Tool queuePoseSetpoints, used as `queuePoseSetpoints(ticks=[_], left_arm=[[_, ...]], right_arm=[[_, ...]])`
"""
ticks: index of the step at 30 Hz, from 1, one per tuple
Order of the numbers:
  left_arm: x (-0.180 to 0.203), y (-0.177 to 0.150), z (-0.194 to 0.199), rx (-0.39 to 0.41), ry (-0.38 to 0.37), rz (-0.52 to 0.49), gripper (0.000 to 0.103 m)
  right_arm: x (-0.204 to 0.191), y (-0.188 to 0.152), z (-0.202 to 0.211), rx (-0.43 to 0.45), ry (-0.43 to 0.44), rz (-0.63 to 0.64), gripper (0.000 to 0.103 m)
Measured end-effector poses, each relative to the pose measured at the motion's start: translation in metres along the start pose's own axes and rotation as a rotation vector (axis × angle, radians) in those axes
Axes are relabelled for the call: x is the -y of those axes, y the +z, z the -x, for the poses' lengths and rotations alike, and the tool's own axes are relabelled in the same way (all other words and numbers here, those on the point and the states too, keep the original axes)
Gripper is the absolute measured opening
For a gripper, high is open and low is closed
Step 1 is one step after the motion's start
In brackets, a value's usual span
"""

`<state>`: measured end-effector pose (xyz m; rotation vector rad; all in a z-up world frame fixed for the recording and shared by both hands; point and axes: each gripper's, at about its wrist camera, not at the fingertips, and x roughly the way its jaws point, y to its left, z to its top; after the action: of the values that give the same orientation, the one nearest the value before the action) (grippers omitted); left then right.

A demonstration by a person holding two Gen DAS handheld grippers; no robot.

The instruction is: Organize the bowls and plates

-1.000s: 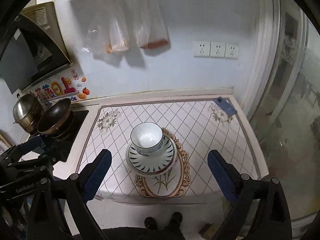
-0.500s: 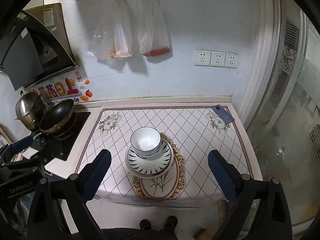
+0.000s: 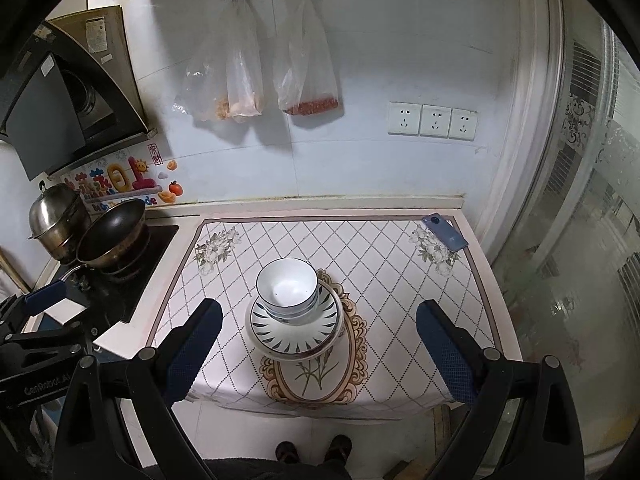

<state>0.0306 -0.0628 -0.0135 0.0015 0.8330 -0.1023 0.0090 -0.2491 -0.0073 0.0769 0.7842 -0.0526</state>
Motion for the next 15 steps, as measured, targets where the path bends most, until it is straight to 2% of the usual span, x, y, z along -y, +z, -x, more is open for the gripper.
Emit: queuePoseSetpoints(ticks=[15], left_arm=[[-0.0019,0.0044,-0.0007,0.009,0.002,-0.001,0.102]], right_arm=[[0.0024,-0.0014,-0.0042,-0.002,-0.004,0.0,0.1]])
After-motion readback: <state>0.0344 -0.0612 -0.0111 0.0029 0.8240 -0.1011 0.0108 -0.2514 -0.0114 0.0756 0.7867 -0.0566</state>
